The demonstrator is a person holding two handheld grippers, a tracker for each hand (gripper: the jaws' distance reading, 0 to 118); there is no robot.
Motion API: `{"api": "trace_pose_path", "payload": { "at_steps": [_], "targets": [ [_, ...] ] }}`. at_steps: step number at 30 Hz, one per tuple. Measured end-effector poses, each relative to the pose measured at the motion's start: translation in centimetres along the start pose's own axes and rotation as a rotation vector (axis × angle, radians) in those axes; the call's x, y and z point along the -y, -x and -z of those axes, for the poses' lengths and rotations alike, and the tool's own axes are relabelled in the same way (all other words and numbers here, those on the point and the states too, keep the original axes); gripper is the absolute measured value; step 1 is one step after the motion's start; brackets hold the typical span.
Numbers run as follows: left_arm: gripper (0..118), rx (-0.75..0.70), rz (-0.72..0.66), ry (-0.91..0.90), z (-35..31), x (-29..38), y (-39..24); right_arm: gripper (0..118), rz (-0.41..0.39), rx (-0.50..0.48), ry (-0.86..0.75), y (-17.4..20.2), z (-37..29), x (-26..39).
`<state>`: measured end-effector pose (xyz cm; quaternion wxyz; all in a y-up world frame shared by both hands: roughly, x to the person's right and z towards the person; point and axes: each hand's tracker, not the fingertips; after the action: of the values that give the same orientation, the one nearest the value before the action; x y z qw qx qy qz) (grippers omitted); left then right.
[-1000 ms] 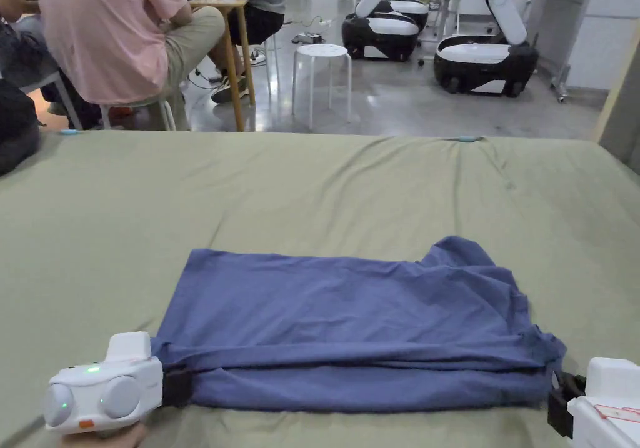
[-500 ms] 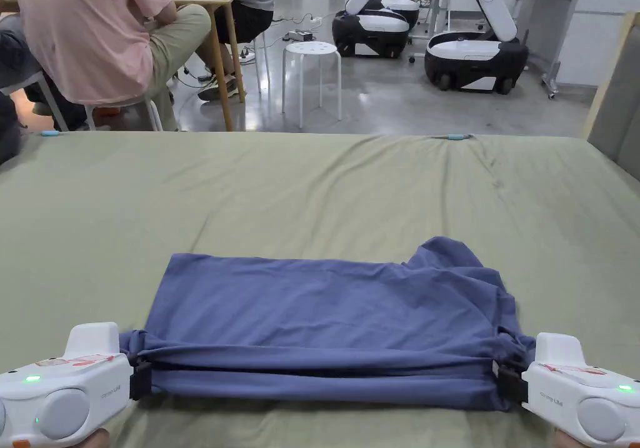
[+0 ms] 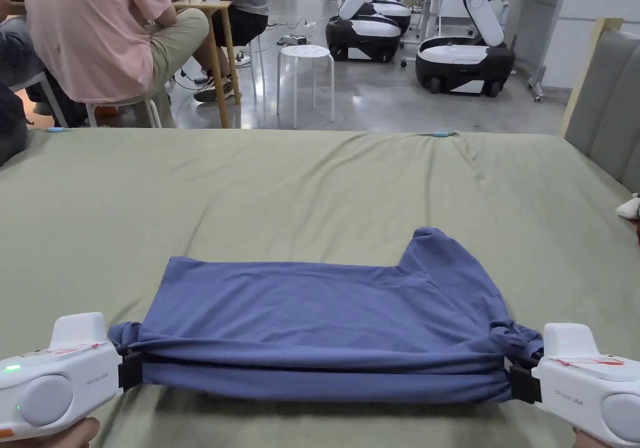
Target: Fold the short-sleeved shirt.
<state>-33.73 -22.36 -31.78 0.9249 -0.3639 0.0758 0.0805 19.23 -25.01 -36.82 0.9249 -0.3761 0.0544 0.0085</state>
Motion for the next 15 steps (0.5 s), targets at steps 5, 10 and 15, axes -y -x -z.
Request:
{"api": "trace_pose_path", "payload": {
  "at_steps": [5, 10, 15],
  "targets": [
    [76, -0.045, -0.024, 0.031, 1.1, 2.1, 0.4, 83, 0.021, 0.043, 0.107, 0.6, 1.8, 1.7],
    [112, -0.037, 0.055, -0.167, -3.8, 1.4, -1.7, 104, -0.007, 0.043, -0.087, 2.8, -3.4, 0.4],
    [59, 0.039, 0.159, -0.244, -5.0, 1.1, -6.7, 88, -0.015, -0.010, -0.290, 7.6, -6.1, -0.5]
  ]
}}
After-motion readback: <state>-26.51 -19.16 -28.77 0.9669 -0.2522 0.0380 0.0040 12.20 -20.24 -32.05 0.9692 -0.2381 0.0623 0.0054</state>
